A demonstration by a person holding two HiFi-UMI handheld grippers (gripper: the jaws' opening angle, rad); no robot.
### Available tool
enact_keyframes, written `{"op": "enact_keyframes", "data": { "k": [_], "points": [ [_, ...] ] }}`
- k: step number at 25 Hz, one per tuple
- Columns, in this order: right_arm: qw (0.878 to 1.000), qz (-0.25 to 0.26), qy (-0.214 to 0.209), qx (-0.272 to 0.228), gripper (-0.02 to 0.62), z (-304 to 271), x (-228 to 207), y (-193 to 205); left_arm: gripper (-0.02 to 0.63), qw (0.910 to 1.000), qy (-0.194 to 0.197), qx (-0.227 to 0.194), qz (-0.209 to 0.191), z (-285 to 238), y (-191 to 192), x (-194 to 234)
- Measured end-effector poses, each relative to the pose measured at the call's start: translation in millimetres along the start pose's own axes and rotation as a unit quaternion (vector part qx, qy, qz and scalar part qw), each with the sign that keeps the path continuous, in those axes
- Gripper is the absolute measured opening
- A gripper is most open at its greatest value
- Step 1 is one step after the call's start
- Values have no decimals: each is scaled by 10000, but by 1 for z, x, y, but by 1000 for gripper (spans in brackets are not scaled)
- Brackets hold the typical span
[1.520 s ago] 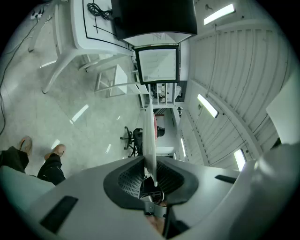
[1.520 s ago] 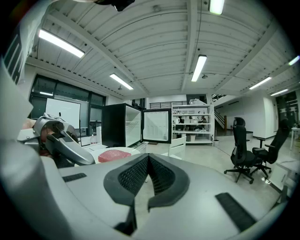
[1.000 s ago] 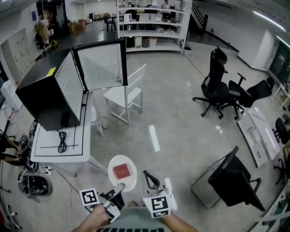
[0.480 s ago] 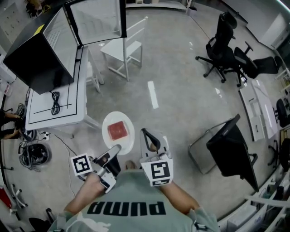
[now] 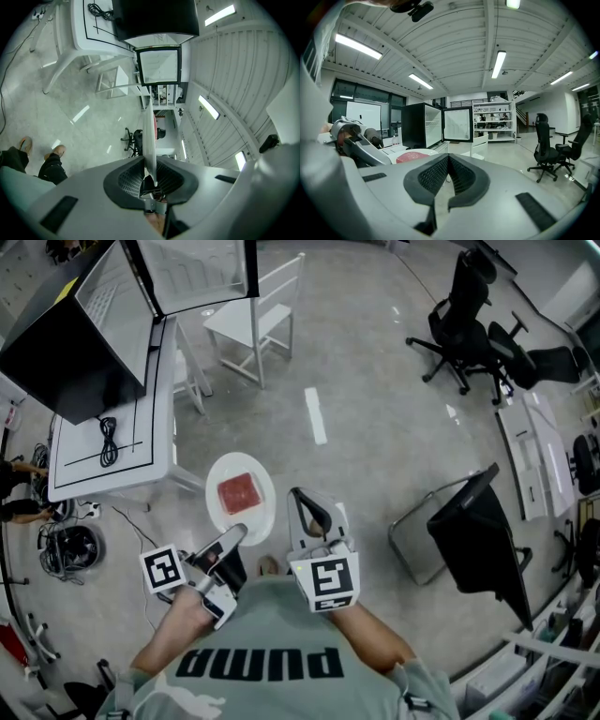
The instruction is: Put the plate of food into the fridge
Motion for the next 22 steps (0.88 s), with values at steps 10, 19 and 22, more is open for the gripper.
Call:
{"op": "enact_keyframes", "data": {
  "k": [10, 19, 22],
  "points": [
    [10000, -46, 14, 22, 5, -13, -13, -3, 60, 10000, -3, -15, 38, -14, -10, -2],
    [10000, -47, -61, -1, 5, -36, -36, -11, 60, 9999, -11, -130, -4, -39, -28, -8],
    [9999, -46, -118, -26, 5, -46, -50, -14, 60, 9998, -19, -201, 17, -55, -34, -10]
  ]
}}
Point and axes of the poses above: the fingertips, and each gripper's own axes: z backward along the fingers, x to its left, y out of its underside, the point moved 2 cm from there along z, backward along the fingers, and after that the axes turned 1 degree about x, right-handed, at the moved point
